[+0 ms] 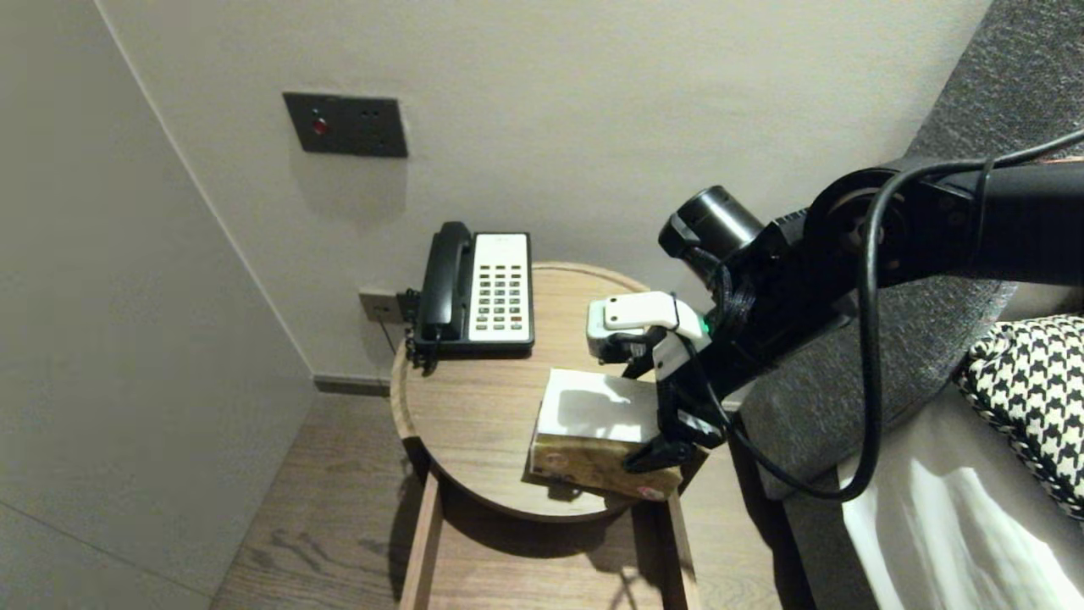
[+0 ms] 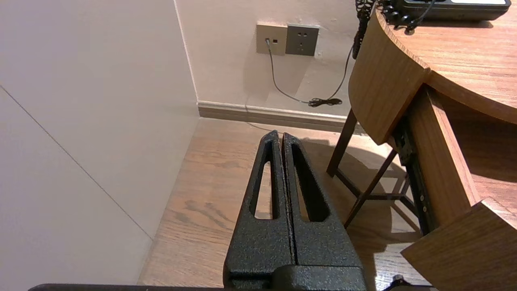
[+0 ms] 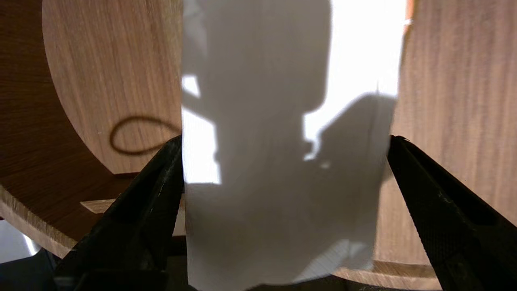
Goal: Put the tissue on the table in the drawer one by one
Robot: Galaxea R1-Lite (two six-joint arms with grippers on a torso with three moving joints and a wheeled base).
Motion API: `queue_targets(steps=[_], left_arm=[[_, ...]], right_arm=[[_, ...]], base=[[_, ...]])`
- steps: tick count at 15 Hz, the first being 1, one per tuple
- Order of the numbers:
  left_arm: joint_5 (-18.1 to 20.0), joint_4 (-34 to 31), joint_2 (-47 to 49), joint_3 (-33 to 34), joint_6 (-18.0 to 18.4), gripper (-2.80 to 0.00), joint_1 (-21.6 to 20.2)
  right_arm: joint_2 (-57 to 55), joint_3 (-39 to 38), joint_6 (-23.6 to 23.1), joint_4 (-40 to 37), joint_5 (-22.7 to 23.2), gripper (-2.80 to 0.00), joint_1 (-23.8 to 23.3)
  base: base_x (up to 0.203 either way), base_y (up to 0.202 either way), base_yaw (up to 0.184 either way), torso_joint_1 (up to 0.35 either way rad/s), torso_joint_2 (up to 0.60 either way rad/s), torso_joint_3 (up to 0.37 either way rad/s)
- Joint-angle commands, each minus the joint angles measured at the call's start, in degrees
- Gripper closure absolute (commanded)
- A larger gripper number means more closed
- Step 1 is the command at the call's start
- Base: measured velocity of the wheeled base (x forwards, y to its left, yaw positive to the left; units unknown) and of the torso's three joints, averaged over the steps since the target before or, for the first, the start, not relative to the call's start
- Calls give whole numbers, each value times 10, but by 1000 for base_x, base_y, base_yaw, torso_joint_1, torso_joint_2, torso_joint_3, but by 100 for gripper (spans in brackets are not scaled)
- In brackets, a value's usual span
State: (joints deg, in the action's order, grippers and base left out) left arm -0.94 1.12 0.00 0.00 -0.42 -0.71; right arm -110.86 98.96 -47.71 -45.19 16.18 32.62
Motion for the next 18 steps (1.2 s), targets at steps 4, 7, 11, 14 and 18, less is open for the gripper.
queue_targets(steps=[4, 7, 11, 14, 18], left_arm=[[0, 0, -1, 0, 0, 0, -1], [0, 0, -1, 0, 0, 0, 0], [0, 0, -1, 0, 0, 0, -1], [0, 0, -1, 0, 0, 0, 0], [0, 0, -1, 0, 0, 0, 0]], right_arm=[[-19, -8, 0, -2, 0, -280, 18], [-33, -11, 0, -2, -2, -280, 25], [-51, -11, 0, 19, -3, -280, 24], [-52, -11, 0, 23, -11, -280, 24], [-44, -15, 9, 22, -12, 0, 24]], base=[[0, 0, 0, 0, 0, 0], [0, 0, 0, 0, 0, 0], [0, 0, 0, 0, 0, 0], [0, 0, 0, 0, 0, 0], [0, 0, 0, 0, 0, 0]])
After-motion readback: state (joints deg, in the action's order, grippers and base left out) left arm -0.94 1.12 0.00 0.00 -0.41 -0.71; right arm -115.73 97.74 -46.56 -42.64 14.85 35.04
